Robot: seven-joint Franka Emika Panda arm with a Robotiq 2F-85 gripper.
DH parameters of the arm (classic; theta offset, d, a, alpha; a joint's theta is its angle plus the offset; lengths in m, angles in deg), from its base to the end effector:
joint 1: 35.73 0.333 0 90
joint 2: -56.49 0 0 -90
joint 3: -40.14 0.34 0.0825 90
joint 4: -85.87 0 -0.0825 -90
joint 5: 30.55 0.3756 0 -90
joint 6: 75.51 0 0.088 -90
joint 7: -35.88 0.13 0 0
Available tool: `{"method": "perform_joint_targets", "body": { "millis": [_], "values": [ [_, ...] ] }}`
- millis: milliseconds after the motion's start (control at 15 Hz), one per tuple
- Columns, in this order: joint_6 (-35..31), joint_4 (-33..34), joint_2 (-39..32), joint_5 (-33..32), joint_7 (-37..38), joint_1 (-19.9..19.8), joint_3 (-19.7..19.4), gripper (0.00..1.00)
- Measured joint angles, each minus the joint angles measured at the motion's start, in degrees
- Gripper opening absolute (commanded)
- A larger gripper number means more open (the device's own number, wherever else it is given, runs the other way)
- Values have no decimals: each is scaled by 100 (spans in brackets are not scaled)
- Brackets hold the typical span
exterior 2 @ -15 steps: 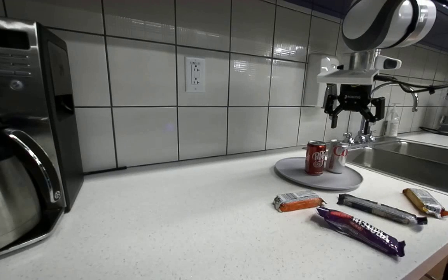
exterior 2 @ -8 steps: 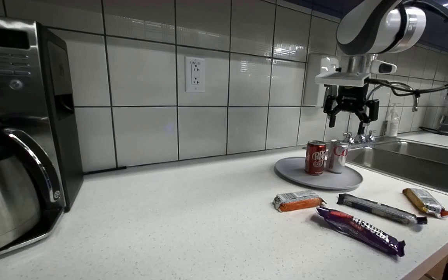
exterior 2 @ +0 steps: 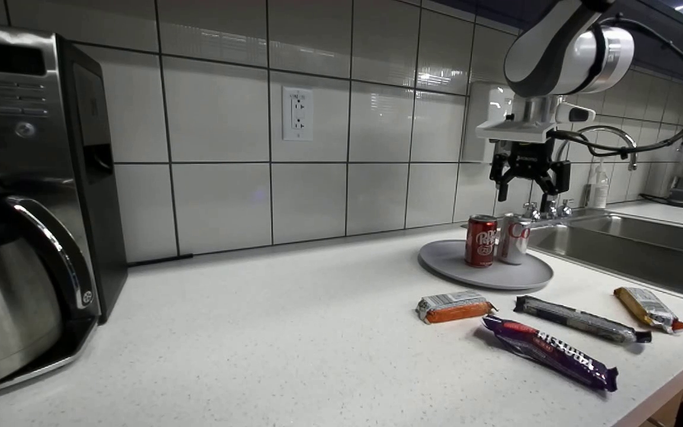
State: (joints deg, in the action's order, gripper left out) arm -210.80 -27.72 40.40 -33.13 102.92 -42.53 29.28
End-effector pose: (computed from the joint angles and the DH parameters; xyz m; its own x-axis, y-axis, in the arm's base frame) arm 0.5876 -0.1832 0.3427 0.1280 -0.9846 0.1191 -0.9890 -0.1357 -0.0583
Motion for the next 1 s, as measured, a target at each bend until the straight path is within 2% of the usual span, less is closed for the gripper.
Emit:
{"method": "perform_joint_targets", "body": {
  "millis": [533,1000],
  "values": [
    [0,4,-38,8,0,4,-8,100],
    [-187,55,-279,281,-18,-13,-38,100]
  ]
}}
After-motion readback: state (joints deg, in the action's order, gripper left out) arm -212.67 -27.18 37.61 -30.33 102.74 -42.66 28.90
